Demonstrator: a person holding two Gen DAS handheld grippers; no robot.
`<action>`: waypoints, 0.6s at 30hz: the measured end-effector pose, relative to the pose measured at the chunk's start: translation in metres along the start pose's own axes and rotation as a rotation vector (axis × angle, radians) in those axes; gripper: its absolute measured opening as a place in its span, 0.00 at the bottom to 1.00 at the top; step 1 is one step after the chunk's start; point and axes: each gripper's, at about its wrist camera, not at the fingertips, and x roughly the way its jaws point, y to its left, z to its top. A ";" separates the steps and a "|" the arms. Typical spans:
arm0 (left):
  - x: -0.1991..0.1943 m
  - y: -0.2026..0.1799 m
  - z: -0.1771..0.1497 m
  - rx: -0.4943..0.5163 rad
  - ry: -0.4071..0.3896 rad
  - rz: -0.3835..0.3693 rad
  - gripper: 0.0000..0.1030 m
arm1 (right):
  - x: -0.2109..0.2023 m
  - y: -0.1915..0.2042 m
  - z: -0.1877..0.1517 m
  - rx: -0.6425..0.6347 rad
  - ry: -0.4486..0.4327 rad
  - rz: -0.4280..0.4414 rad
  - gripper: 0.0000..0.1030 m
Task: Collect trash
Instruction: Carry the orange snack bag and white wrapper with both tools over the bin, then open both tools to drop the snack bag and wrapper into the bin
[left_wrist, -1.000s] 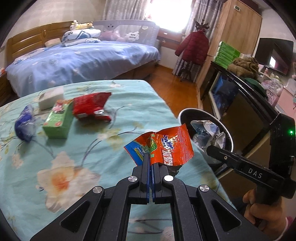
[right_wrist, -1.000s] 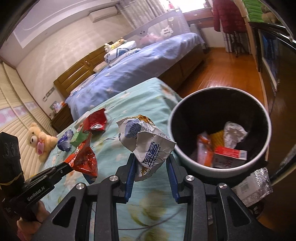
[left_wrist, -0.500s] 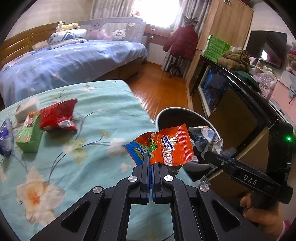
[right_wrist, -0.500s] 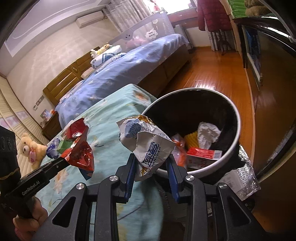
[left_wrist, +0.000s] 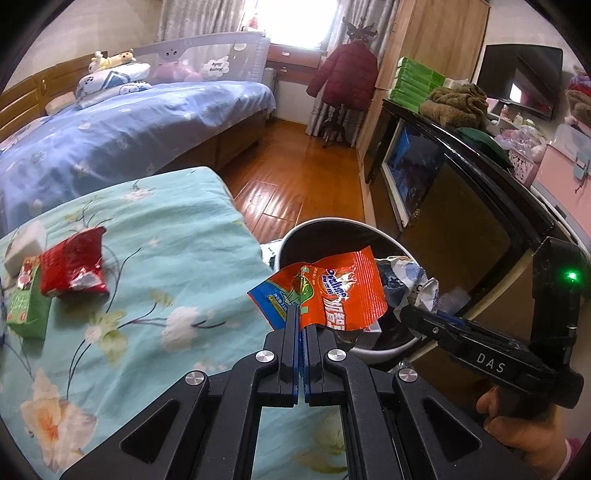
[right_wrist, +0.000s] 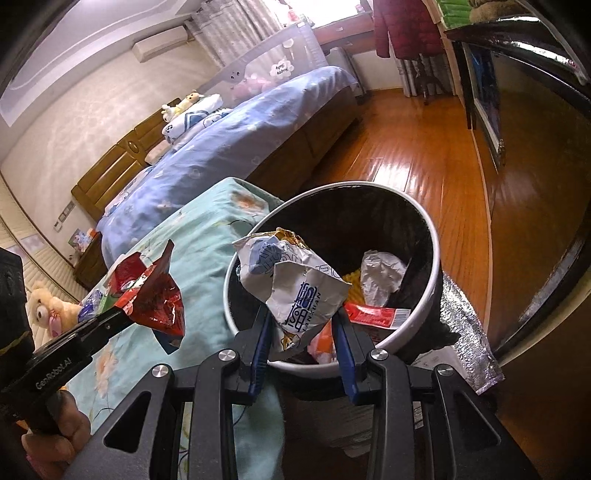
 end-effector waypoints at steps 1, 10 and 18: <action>0.003 -0.001 0.002 0.004 0.002 0.000 0.00 | 0.001 -0.001 0.001 0.003 0.001 -0.001 0.32; 0.019 -0.010 0.016 0.022 0.012 -0.006 0.00 | 0.004 -0.013 0.011 0.008 0.002 -0.022 0.32; 0.033 -0.019 0.023 0.044 0.022 -0.002 0.00 | 0.011 -0.022 0.017 0.021 0.017 -0.033 0.32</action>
